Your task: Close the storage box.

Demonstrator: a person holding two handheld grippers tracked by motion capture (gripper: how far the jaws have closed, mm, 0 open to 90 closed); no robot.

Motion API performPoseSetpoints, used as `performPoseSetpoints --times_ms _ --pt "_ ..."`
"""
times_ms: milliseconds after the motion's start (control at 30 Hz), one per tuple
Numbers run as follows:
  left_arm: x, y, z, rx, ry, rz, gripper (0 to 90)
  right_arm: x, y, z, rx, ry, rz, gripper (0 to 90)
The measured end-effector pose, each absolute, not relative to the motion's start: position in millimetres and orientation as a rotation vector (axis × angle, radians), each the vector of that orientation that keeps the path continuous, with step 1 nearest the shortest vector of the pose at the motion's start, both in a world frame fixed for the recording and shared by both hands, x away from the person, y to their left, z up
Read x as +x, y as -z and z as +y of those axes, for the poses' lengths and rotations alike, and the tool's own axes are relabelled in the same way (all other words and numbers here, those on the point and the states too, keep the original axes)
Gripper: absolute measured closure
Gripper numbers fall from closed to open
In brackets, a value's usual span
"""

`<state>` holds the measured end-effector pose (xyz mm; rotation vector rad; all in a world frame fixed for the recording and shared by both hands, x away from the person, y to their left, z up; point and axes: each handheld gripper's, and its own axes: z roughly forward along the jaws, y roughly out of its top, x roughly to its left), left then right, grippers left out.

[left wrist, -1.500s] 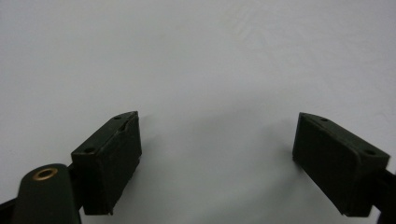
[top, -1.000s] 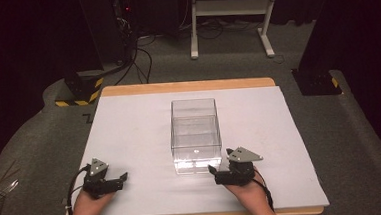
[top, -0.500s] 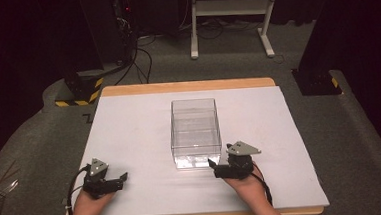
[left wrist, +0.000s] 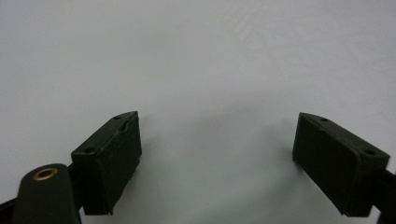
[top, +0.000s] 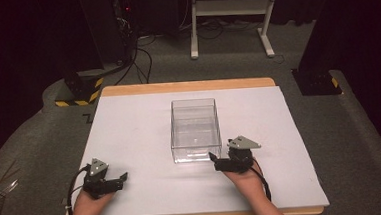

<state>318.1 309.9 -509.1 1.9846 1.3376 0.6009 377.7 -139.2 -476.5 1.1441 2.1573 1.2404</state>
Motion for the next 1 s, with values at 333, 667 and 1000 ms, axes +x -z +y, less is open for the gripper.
performPoseSetpoints --times_ms 333,667,1000 --pt "318 509 310 1.984 -0.599 1.337 15.8 391 478 -140 1.183 -1.217 2.136 12.8" --pt "318 509 310 1.982 -0.6 1.338 15.8 397 481 -141 1.218 -1.206 2.141 14.3" --pt "318 509 310 1.984 -0.6 1.336 15.8 374 481 -164 1.214 -1.239 2.156 18.9"
